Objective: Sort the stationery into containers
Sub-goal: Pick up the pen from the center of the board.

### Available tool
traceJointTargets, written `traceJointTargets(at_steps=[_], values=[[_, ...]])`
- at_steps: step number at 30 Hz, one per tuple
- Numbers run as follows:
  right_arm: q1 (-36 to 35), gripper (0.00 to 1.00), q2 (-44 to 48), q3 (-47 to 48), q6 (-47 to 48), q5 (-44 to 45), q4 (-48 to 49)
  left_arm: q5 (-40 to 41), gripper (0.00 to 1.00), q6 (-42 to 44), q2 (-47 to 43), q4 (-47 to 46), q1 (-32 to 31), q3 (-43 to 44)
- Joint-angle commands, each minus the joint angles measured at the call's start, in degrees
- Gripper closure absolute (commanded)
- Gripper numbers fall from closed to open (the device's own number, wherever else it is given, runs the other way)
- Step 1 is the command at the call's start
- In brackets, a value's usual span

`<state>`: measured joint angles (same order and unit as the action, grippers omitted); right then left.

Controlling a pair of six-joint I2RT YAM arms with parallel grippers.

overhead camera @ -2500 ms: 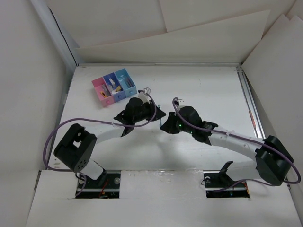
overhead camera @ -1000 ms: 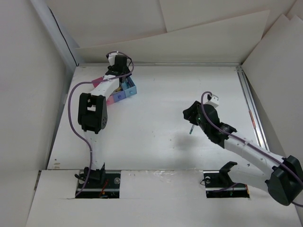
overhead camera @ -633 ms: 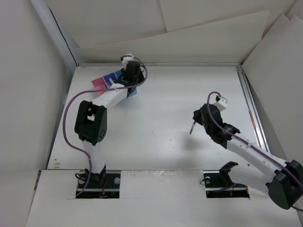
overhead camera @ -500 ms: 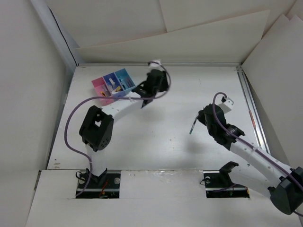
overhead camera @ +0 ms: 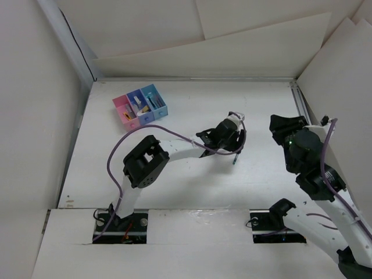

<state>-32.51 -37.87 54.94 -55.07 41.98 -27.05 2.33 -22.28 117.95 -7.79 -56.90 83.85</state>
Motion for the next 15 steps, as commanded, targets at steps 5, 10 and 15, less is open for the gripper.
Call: traceJointTargets(at_steps=[5,10,15], values=[[0.3,0.55,-0.9,0.5,2.0,-2.2,-0.5,-3.7,0.4,2.5,0.3,-2.1,-0.4,2.0],[0.3,0.55,-3.1,-0.9,2.5,-3.5,0.9,-1.8,0.39,4.4,2.5,1.0,-1.5,3.6],[0.3,0.55,-3.6,-1.5,3.7,-4.5,3.1,0.2,0.41,6.4,6.0,3.3,-3.4,5.4]])
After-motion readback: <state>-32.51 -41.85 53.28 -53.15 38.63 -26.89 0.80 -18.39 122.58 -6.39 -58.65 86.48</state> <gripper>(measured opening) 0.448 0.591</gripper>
